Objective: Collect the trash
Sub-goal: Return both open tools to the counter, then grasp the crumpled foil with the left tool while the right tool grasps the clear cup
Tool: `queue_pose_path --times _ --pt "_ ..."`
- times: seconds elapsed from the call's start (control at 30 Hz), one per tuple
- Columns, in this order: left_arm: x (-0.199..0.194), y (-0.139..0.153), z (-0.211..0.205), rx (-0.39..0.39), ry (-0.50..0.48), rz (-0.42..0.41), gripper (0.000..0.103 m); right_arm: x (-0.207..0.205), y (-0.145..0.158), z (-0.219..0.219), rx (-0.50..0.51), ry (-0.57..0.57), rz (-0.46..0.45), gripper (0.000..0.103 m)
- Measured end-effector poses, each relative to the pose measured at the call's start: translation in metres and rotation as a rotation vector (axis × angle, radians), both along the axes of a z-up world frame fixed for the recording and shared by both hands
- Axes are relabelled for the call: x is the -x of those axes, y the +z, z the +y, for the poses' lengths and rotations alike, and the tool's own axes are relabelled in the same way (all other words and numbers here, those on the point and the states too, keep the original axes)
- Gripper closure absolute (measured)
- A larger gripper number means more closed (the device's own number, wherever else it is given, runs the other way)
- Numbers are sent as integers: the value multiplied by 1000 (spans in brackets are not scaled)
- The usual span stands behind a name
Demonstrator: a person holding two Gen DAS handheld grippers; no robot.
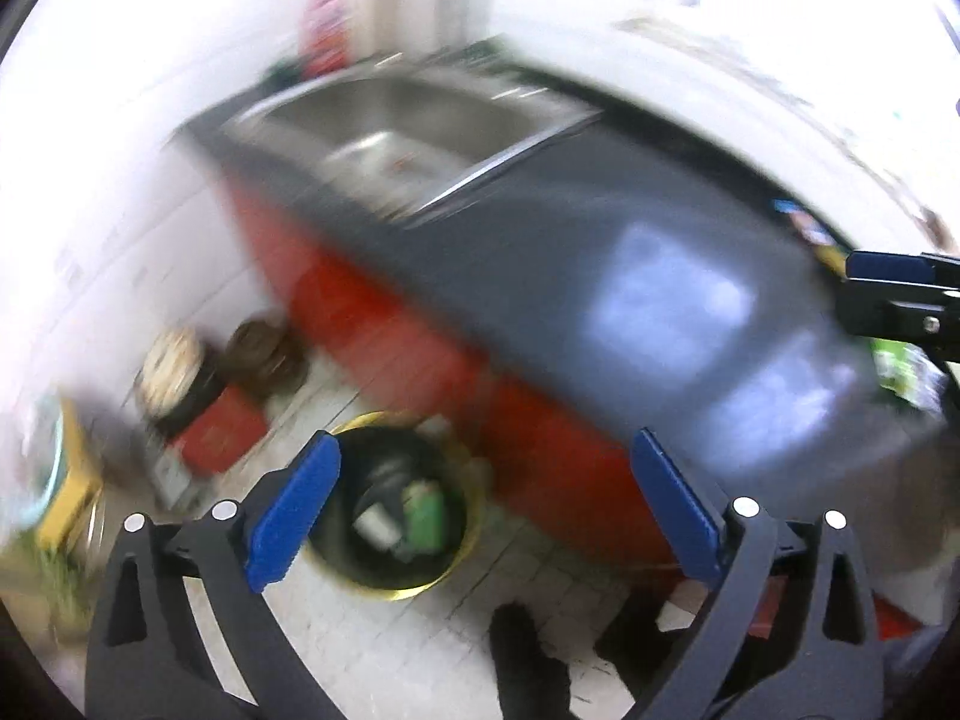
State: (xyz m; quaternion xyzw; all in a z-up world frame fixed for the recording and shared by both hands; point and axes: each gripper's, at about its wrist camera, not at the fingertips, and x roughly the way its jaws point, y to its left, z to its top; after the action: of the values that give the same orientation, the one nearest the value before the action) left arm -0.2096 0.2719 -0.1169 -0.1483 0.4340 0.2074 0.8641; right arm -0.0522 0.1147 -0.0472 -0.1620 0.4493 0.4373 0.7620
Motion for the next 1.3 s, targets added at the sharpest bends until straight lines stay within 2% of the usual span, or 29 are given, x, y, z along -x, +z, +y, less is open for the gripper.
queue_pose_path --times 0.07,0.13,0.27,0.4,0.5,0.67,0.87,1.03,1.2,1.3 --pt "-33 17 -28 3 -100 -30 8 -18 12 -49 -5 -142 -29 18" --pt "-79 37 -70 28 -258 -71 8 -33 20 -100 -21 -273 -41 18" --pt "-147 56 -146 29 -483 -80 8 -56 31 -209 -8 -547 -82 18" --pt "-186 59 -209 55 -609 -73 8 -62 37 -298 -16 -741 -97 18" --pt "-210 57 -246 47 -662 -52 8 -62 39 -346 -22 -827 -94 18" --pt "-239 49 -276 23 -725 -22 8 -71 25 -382 -36 -869 -48 18" --pt "-270 29 -290 17 -706 20 8 -110 -9 -379 -51 -831 50 18" --pt "-309 -6 -298 13 -685 52 8 -150 -51 -374 -32 -801 118 18" --pt "-350 -48 -303 21 -670 64 8 -192 -103 -367 29 -770 199 18" --pt "-374 -70 -305 31 -654 103 10 -209 -121 -368 31 -761 247 19"
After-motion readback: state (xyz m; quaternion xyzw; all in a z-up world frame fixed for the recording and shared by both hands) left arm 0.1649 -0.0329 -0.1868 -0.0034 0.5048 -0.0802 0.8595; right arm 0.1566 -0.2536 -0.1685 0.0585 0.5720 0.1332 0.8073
